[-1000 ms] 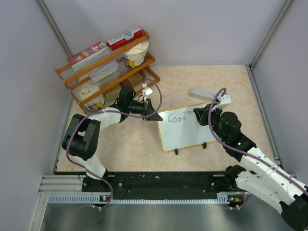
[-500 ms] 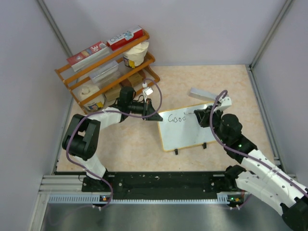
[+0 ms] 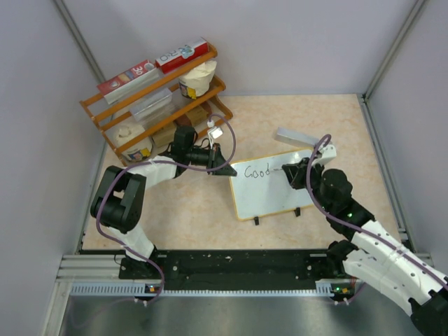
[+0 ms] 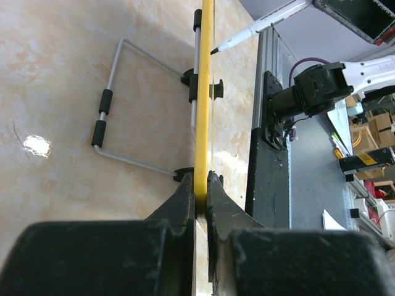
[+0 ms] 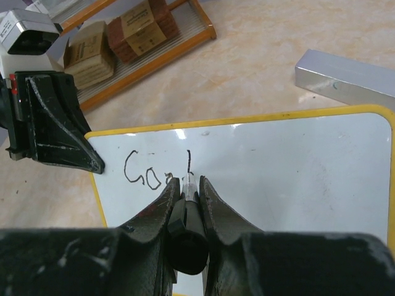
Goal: Write a sentence on the whiteboard
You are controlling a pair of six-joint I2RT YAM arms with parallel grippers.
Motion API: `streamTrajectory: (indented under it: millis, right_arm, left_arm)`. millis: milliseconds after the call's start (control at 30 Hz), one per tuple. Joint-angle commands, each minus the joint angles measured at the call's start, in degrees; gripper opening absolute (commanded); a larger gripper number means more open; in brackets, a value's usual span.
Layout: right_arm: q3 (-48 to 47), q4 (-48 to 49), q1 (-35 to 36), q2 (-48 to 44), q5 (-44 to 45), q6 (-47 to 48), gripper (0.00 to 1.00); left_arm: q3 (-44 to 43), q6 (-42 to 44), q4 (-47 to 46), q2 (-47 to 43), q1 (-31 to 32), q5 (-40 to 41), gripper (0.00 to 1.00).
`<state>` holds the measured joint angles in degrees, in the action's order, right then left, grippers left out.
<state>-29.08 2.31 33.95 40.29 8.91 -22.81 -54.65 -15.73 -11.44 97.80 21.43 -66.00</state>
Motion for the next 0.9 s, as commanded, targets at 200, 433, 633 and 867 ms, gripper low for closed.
streamTrajectory:
  millis: [200,433,633,867]
  right_arm:
    - [1.8,-1.8,0.4,-2.2,-0.4,-0.7,0.0]
    - [2.1,-2.1,0.4,-3.0,0.4,-0.7,0.0]
    - [2.3,-2.1,0.3,-3.9,1.2,-0.8,0.0]
    - [1.0,-2.0,0.3,-4.0,2.0,-1.3,0.0]
  left_arm:
    - [0.6,6.4,3.4,1.8,2.2,-0.4,0.0]
    - [0.6,6.5,3.4,1.7,2.2,-0.4,0.0]
    - [0.5,6.5,3.4,1.6,2.3,-0.4,0.0]
    - [0.5,6.5,3.4,1.7,2.3,-0.4,0.0]
